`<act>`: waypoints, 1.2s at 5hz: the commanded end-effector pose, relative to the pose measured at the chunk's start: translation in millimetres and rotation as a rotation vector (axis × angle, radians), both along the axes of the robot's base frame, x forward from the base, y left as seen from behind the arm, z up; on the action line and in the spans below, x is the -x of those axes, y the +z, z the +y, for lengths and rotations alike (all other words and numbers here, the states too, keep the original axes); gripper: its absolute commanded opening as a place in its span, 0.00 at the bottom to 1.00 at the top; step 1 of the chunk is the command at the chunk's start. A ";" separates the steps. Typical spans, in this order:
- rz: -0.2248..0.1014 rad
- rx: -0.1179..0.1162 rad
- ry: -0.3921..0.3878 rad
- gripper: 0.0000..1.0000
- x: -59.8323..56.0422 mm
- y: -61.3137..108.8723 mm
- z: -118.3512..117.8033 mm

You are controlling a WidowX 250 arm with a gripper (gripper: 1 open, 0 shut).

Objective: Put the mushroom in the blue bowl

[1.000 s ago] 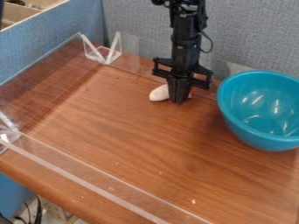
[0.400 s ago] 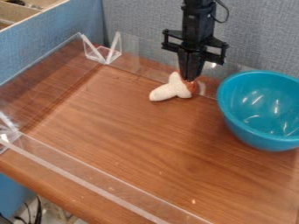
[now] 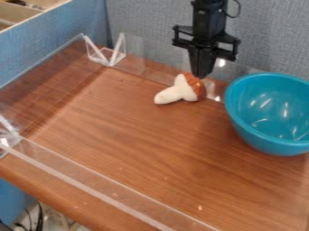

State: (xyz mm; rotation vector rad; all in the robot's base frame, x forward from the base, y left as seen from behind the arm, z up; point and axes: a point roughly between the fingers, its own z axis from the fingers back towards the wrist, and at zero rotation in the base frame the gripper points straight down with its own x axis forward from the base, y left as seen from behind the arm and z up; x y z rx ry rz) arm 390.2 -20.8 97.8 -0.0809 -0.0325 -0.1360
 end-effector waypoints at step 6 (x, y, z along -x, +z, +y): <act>-0.144 0.029 -0.143 0.00 -20.4 43.4 -25.8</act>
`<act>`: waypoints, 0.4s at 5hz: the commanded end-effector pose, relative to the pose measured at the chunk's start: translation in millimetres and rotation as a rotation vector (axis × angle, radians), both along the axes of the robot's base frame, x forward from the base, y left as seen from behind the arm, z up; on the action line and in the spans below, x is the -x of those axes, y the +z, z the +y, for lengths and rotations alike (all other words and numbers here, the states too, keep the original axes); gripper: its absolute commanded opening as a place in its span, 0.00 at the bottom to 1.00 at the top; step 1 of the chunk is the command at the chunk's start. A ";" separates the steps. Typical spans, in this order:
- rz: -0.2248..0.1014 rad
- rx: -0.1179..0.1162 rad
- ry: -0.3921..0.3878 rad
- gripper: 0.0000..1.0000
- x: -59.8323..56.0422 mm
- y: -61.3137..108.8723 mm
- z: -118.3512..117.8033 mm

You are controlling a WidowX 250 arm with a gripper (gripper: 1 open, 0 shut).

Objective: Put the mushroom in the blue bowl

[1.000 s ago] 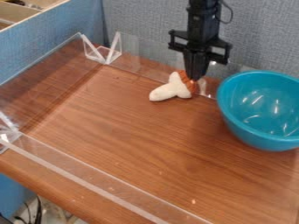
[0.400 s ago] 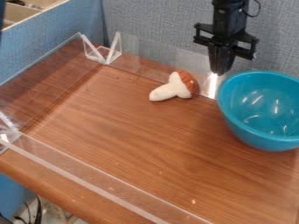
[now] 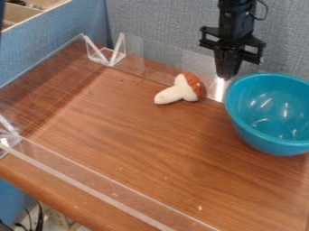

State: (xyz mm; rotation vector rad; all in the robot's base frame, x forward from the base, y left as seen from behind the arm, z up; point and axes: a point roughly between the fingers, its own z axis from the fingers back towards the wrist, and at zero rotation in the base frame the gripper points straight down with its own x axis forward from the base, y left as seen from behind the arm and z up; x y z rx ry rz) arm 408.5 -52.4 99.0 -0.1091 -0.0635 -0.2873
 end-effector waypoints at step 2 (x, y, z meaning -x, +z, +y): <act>-0.135 0.013 0.001 0.00 0.1 51.8 12.8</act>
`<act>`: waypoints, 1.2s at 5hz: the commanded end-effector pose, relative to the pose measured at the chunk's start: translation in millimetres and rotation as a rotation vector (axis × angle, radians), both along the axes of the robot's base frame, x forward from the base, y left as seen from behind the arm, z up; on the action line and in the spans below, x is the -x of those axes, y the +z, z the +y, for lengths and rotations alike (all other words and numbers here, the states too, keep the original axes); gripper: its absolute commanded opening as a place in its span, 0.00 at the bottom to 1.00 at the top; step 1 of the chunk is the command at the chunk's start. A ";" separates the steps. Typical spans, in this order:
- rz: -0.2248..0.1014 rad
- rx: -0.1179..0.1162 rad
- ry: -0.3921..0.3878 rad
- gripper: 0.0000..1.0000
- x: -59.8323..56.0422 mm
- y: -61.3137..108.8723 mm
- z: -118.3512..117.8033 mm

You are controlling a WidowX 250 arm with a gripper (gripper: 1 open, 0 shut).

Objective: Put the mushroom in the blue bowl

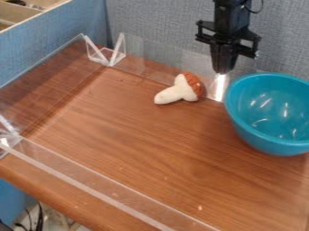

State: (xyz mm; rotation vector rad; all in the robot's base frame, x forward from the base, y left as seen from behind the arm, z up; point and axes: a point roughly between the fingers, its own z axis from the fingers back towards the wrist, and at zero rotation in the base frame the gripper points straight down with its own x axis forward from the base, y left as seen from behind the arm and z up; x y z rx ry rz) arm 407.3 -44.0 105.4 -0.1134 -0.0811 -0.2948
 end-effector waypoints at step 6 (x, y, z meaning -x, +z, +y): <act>-0.058 -0.017 0.075 1.00 -0.4 2.7 42.4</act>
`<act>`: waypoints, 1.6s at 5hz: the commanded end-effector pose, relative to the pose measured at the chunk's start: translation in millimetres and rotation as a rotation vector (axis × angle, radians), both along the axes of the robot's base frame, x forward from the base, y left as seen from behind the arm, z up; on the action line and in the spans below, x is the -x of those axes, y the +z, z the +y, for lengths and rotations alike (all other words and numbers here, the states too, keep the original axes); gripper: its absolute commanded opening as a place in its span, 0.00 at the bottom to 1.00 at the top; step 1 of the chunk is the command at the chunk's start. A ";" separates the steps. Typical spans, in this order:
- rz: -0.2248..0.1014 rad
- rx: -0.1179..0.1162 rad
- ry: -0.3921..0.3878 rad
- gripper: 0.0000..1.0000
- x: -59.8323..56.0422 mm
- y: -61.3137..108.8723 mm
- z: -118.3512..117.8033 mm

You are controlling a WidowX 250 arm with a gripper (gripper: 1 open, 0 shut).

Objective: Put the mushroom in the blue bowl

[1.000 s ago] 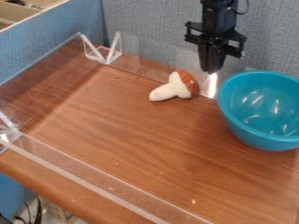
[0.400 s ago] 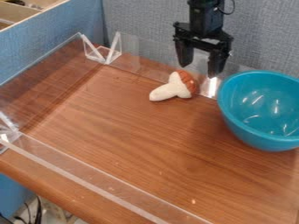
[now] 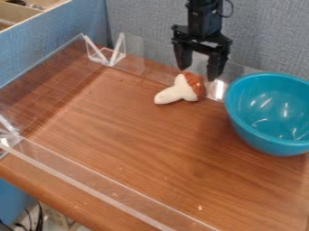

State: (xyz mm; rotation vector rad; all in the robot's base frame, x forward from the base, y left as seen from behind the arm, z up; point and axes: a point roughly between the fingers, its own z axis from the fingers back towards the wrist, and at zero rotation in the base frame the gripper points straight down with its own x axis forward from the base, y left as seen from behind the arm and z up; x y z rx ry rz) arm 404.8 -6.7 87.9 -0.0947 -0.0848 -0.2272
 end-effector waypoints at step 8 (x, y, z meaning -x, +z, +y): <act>-0.002 -0.010 0.057 0.00 -9.5 -38.2 13.8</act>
